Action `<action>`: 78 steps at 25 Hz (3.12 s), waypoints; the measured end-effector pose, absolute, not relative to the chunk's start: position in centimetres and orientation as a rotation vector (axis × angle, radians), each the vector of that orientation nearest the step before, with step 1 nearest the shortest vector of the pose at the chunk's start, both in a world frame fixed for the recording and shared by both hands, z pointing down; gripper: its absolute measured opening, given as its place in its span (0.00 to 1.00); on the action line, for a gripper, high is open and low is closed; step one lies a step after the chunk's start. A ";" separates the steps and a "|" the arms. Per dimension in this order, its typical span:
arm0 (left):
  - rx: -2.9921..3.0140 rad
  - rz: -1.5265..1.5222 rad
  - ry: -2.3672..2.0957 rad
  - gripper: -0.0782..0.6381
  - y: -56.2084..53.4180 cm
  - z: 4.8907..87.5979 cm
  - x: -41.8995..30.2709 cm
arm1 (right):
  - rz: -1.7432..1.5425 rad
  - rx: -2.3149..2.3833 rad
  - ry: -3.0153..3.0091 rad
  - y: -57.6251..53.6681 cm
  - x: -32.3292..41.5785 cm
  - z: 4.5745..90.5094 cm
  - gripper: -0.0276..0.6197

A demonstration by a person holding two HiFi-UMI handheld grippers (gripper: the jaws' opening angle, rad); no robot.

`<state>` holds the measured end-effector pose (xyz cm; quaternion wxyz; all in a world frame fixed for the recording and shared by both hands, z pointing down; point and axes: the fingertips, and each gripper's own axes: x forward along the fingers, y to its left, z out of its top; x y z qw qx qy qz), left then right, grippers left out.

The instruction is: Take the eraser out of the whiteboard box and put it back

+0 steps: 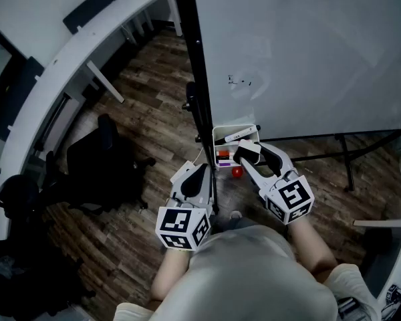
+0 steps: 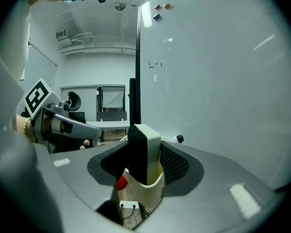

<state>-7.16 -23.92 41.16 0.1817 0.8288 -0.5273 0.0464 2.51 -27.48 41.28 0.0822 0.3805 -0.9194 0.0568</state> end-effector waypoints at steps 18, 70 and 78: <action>2.365 0.123 -1.460 0.11 -22.4 40.8 -6.9 | 0.116 1.178 -2.772 -26.0 2.6 39.1 0.44; 2.482 0.118 -1.311 0.11 -14.1 40.7 -7.5 | 0.022 1.438 -2.723 -13.6 2.5 35.9 0.05; 2.506 0.123 -1.278 0.11 -11.8 40.9 -7.5 | 0.017 1.493 -2.704 -10.7 2.7 35.9 0.05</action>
